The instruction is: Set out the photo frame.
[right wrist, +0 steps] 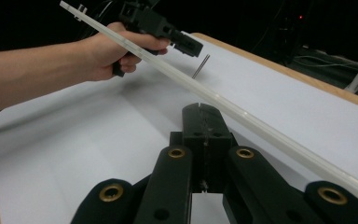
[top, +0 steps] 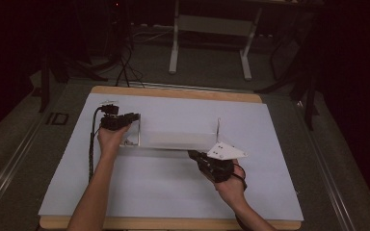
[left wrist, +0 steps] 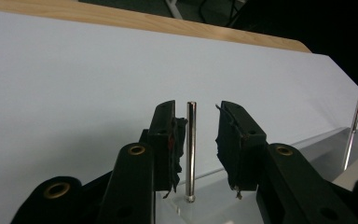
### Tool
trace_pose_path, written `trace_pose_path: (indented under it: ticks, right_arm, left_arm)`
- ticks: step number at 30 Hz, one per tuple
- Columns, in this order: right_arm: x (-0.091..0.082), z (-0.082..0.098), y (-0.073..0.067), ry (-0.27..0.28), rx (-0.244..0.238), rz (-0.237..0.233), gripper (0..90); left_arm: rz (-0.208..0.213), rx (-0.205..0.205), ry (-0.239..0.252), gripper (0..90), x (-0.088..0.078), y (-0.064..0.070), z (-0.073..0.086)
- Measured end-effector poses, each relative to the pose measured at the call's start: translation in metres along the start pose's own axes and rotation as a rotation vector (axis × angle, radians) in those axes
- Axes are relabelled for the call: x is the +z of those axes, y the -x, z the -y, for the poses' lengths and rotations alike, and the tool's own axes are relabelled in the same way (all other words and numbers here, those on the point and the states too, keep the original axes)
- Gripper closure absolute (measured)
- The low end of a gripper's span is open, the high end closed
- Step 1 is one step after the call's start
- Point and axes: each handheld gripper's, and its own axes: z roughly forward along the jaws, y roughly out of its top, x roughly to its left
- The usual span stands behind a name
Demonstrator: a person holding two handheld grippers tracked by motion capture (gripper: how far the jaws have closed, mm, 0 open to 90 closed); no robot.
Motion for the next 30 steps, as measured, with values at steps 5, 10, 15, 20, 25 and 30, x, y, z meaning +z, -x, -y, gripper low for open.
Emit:
trace_pose_path:
  ticks: [5,10,15,20,25,30]
  right_arm:
    - [0.001,-0.006,0.002,0.009,0.0,0.007,90.0]
    - [0.002,-0.012,0.004,0.022,0.001,0.011,90.0]
    - [0.004,-0.018,0.008,0.03,0.005,0.014,90.0]
    - [0.006,-0.021,0.01,0.027,0.006,0.017,90.0]
    - [0.007,-0.024,0.012,0.031,0.011,0.022,90.0]
    - [0.008,-0.027,0.015,0.036,0.012,0.026,90.0]
  left_arm:
    - [0.008,0.008,0.013,66.3,-0.007,-0.002,0.0]
    - [0.012,0.021,0.018,65.4,-0.015,-0.005,0.001]
    - [0.014,0.026,0.025,64.9,-0.022,-0.009,0.003]
    - [0.027,0.044,0.023,64.0,-0.027,-0.008,0.003]
    - [0.053,0.057,0.038,63.9,-0.032,-0.007,0.003]
    - [0.068,0.071,0.048,63.1,-0.038,-0.007,0.005]
